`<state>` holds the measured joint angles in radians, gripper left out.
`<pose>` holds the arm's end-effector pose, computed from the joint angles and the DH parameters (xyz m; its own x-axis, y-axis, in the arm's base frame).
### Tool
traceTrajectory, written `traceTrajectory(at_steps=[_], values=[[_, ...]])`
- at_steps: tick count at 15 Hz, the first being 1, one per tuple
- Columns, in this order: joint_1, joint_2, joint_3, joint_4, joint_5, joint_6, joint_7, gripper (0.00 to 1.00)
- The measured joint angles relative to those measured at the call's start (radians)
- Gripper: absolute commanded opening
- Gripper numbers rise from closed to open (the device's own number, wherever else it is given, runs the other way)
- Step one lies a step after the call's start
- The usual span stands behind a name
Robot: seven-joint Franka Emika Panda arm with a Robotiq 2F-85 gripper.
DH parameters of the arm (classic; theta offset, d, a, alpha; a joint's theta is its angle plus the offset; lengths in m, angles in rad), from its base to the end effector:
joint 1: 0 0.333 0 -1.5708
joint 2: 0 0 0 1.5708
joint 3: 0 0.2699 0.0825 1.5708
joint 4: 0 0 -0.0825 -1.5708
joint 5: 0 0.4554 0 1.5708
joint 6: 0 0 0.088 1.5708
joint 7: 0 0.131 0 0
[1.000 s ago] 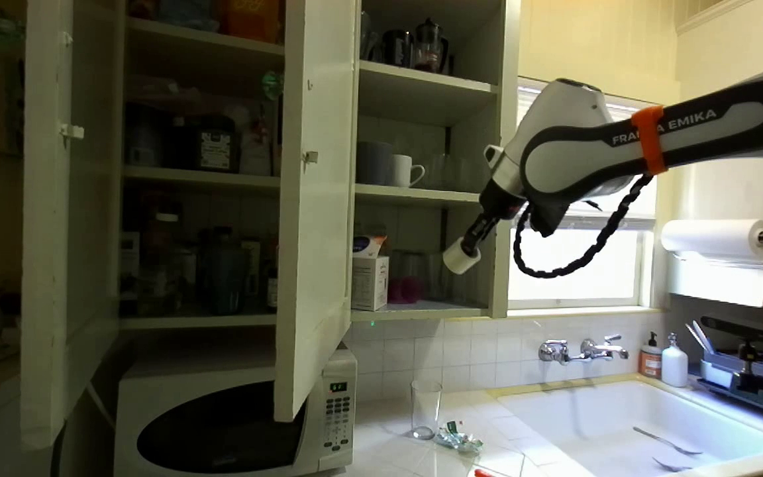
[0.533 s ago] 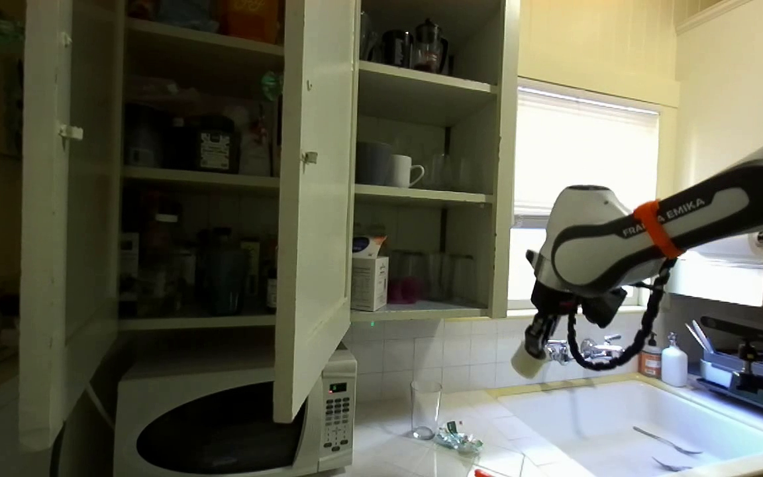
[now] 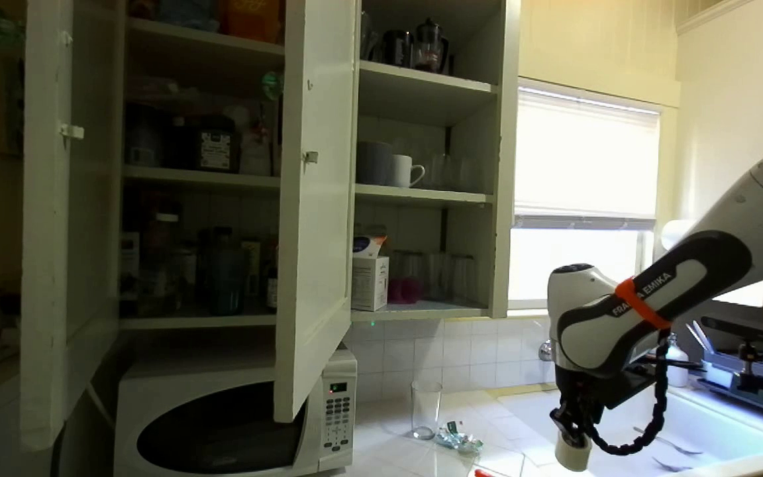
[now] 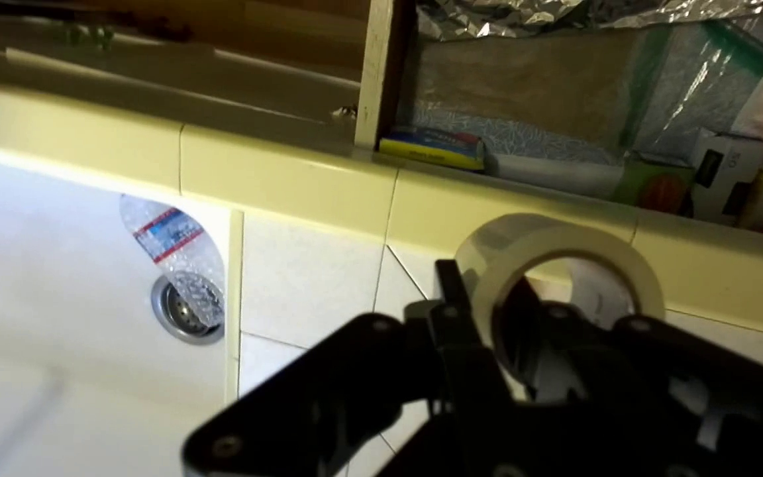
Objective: Put the tape on the counter.
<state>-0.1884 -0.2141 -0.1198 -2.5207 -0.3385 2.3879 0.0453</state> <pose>0.4897 -0.1610 0.2465 0.9923 -0.1057 0.0652 -0.1176 -0.9686 0.2191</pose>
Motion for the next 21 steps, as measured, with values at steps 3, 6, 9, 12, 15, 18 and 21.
traceTrajectory(at_steps=[3, 6, 9, 12, 15, 18, 21], values=[[-0.012, 0.074, -0.017, 0.088, 0.071, -0.050, 0.059, 0.04], [-0.005, 0.165, -0.026, 0.257, 0.238, -0.150, 0.063, 0.17], [0.021, 0.227, -0.015, 0.372, 0.314, -0.199, 0.069, 0.17], [0.025, 0.241, -0.015, 0.378, 0.316, -0.199, 0.073, 0.04], [0.027, 0.253, -0.012, 0.380, 0.316, -0.199, 0.043, 0.04], [0.050, 0.306, 0.014, 0.395, 0.319, -0.200, -0.069, 0.04], [0.083, 0.401, 0.045, 0.449, 0.303, -0.200, -0.118, 0.04]])
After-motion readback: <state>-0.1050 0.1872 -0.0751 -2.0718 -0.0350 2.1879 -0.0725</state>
